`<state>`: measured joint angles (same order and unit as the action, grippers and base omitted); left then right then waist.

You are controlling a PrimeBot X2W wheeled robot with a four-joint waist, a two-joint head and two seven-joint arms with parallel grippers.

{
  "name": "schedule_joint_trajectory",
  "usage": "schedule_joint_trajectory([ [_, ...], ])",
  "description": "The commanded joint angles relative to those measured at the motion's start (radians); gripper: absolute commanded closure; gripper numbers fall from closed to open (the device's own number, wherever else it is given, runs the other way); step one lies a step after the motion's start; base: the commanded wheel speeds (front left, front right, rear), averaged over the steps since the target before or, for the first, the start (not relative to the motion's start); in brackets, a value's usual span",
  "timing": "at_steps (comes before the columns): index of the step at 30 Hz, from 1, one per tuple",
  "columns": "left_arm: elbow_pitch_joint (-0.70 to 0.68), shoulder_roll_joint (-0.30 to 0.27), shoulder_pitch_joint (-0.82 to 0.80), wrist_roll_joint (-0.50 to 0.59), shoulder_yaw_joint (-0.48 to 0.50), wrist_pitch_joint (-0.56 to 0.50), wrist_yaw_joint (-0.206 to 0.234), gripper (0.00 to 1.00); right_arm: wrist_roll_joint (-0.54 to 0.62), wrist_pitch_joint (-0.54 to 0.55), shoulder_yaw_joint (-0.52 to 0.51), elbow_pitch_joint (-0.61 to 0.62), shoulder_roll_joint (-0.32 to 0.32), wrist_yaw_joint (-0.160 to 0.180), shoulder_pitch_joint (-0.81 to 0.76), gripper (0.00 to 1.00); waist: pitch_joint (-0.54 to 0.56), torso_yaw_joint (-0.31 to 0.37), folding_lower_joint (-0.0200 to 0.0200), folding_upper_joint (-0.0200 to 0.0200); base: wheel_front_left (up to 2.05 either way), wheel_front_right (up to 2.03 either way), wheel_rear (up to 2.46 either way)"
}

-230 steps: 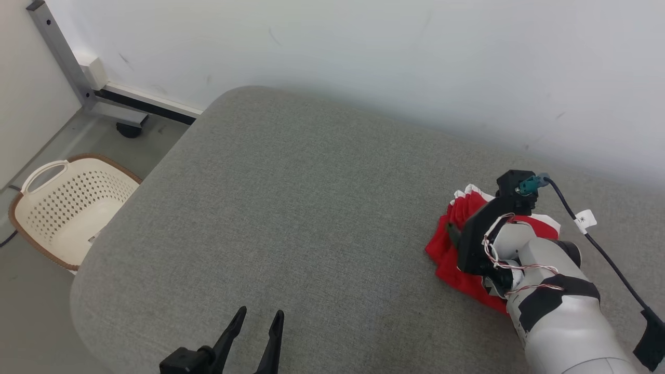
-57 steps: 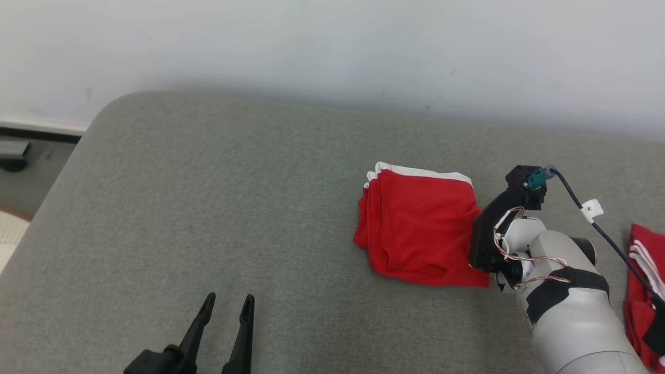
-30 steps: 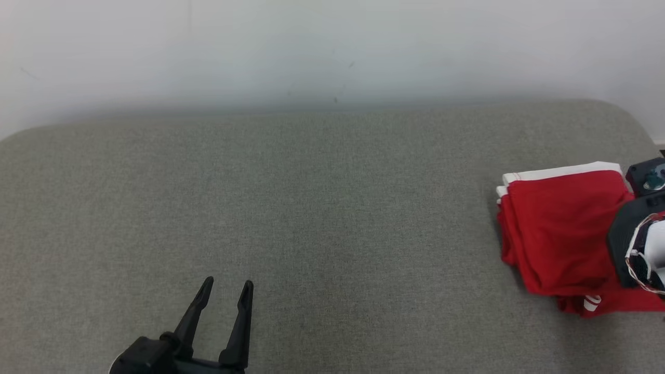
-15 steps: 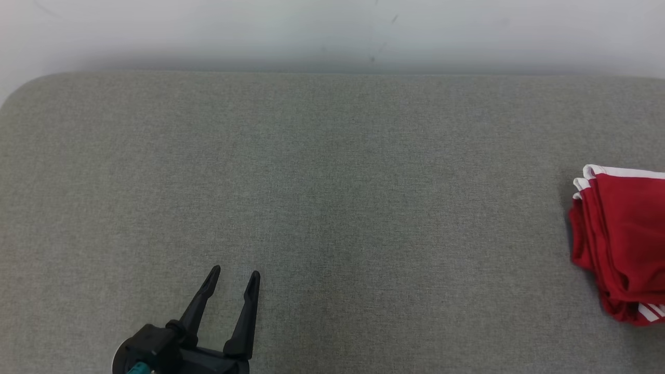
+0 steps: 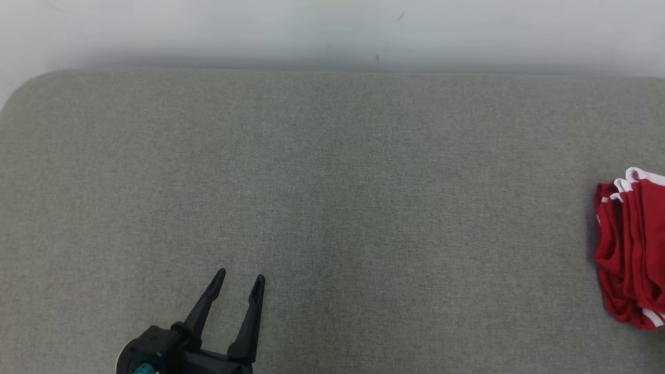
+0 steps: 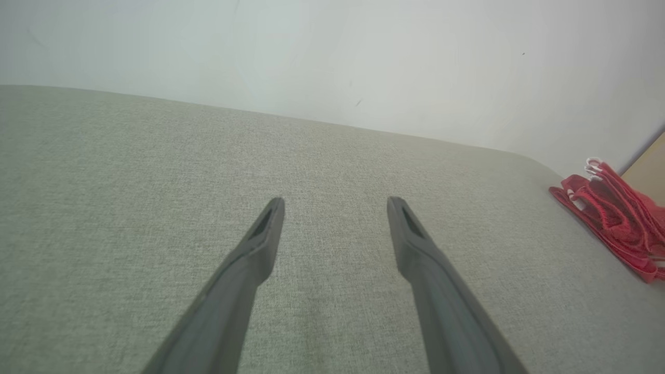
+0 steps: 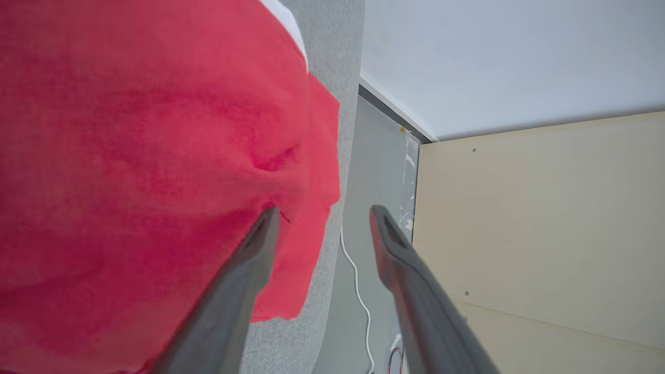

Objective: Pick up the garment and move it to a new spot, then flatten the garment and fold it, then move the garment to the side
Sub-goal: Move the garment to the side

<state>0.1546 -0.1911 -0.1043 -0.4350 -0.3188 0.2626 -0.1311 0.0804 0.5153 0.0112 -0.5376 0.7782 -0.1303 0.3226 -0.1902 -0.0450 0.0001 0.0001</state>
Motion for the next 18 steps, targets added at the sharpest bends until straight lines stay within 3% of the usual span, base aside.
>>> schedule_joint_trajectory([
  [1, 0.004, -0.002, -0.003, -0.006, 0.003, 0.002, 0.001, 0.0, 0.009, -0.022, -0.009, 0.002, -0.019, 0.0, -0.019, 0.0, 0.007, 0.007, -0.0001, -0.0001, 0.0, 0.0, 0.0],
  [7, -0.001, 0.013, 0.0, 0.029, 0.033, 0.002, 0.001, 0.0, 0.019, -0.185, -0.04, -0.031, -0.071, 0.0, 0.013, 0.0, 0.036, 0.02, -0.0001, -0.0001, 0.0, 0.0, 0.0],
  [12, -0.052, 0.058, 0.035, 0.053, 0.114, 0.002, 0.003, 0.0, -0.02, -0.371, -0.03, -0.118, -0.135, 0.0, 0.104, 0.0, 0.076, 0.021, -0.0001, -0.0001, 0.0, 0.0, 0.0],
  [18, -0.056, 0.098, 0.085, 0.105, 0.207, 0.002, 0.016, 0.0, -0.171, -0.579, 0.026, -0.205, -0.246, 0.0, 0.14, 0.0, 0.162, 0.011, -0.0001, -0.0001, 0.0, 0.0, 0.0],
])
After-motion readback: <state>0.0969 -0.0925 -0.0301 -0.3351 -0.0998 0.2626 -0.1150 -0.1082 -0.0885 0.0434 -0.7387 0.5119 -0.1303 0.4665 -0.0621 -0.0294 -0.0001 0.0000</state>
